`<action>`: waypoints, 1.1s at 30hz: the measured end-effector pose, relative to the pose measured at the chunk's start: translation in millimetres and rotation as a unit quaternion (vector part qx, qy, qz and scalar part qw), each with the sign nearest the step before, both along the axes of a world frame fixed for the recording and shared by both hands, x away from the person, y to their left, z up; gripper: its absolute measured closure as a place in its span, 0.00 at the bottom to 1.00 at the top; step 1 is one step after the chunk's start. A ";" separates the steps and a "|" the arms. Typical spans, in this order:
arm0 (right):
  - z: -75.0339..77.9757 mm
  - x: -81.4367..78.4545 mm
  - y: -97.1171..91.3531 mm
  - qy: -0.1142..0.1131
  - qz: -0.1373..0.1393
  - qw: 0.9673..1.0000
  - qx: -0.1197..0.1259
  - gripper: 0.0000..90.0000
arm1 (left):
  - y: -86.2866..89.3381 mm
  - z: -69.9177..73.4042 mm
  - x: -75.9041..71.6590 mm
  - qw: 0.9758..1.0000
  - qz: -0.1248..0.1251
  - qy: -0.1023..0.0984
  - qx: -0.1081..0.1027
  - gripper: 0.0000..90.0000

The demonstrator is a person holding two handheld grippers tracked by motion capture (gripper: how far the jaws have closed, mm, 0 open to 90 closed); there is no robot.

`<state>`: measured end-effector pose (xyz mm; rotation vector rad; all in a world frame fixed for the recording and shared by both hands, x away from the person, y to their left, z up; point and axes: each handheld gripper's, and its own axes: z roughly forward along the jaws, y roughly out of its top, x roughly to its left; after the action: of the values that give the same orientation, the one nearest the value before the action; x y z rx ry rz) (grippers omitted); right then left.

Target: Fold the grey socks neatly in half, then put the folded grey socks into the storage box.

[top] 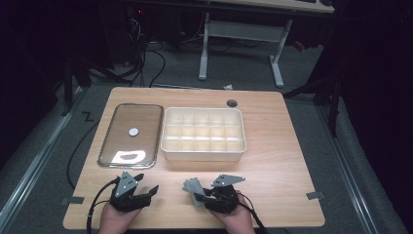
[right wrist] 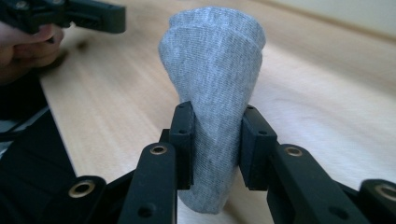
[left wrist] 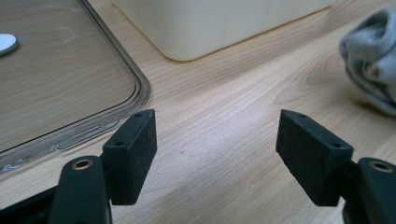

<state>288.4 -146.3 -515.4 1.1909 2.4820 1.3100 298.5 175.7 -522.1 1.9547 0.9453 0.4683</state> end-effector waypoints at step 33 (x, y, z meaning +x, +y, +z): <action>39.1 1.3 -89.8 -0.010 -0.106 0.982 -0.157 0.78 | -3.2 1.1 4.2 1.000 -0.020 -0.006 -0.012 0.33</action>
<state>289.7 -236.0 -476.2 1.3074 2.3550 0.8353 302.7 172.5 -521.1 1.9437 0.8978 0.4432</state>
